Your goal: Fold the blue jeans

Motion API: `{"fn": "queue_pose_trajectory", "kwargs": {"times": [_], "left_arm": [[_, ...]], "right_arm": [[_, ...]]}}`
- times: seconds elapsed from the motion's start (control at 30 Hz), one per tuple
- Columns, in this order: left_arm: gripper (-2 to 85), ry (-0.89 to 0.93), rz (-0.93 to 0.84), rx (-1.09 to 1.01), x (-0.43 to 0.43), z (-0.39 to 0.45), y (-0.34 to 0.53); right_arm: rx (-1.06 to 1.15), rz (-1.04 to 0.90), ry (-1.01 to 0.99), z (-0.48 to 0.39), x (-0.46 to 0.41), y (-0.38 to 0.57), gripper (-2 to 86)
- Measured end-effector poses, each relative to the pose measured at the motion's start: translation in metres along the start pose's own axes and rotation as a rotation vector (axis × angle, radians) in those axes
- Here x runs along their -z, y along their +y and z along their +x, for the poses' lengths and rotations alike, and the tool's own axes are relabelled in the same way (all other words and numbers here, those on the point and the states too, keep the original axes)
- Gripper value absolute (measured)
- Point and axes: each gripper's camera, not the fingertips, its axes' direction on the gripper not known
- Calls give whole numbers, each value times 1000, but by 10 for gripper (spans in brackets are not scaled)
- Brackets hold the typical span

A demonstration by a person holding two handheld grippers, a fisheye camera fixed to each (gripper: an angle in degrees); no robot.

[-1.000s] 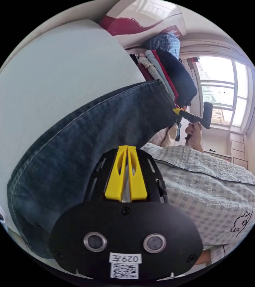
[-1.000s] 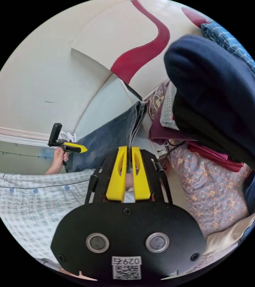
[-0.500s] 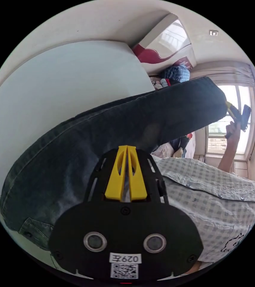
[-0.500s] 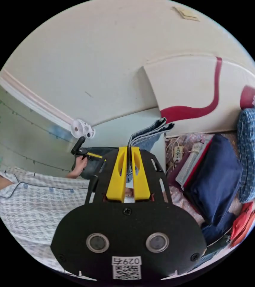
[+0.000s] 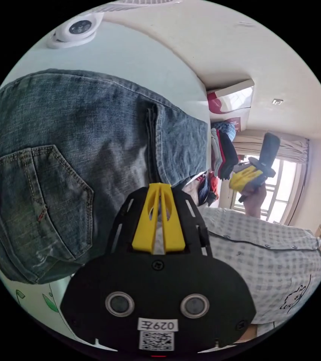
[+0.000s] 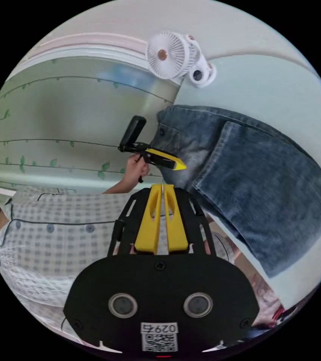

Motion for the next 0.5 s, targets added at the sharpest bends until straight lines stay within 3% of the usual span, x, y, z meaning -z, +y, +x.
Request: {"fn": "queue_pose_trajectory", "kwargs": {"times": [0.1,0.3,0.5], "left_arm": [[75,33,-37,-30,1,-11,-3],[132,-44,-105,-86,-11,2,-37],[90,-138,-101,0,-31,5,-57]], "right_arm": [[-244,127,192,34,38,49,-4],[-636,367,205,94,69,147,-4],[-665,272,263,145,44,146,-4]]}}
